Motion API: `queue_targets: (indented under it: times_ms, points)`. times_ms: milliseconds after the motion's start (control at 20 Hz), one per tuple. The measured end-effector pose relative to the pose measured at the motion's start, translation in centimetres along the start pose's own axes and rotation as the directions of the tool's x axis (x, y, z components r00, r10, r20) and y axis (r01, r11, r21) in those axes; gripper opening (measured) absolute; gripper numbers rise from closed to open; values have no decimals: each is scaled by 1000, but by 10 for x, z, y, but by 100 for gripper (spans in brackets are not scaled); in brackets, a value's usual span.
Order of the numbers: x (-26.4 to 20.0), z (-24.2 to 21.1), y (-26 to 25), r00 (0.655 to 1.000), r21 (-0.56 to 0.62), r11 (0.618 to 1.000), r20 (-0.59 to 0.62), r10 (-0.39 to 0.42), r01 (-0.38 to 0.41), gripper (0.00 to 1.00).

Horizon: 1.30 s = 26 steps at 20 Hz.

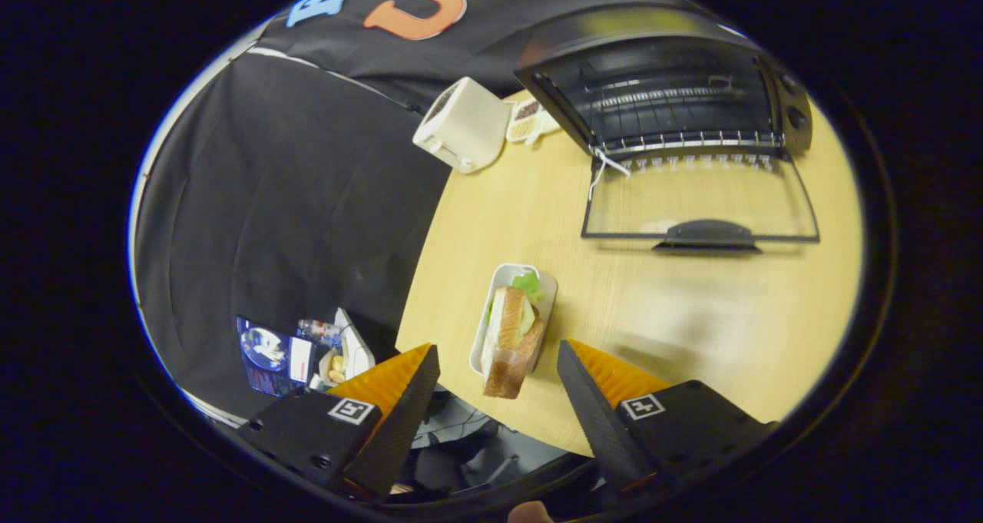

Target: Open the toaster oven, put the food inside, and close the toaster oven door.

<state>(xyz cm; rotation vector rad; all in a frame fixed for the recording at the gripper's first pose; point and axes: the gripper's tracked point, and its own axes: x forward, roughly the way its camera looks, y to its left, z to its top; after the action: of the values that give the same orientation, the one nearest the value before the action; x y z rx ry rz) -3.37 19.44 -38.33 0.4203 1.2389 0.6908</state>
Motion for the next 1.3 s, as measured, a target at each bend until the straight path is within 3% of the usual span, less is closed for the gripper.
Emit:
queue_targets:
  times_ms: [200, 400, 600, 1000, 1300]
  points:
    - [37, -7, -5, 996, 182, 983, -72, 53, -39, 96]
    - [52, -6, -3, 992, 245, 968, -104, 77, -50, 75]
    - [46, 0, 3, 993, 228, 973, -93, 69, -46, 45]
    - [-25, 26, 48, 990, 170, 976, -17, 142, -137, 39]
    - [-86, 73, 48, 973, 176, 966, 162, 164, -192, 39]
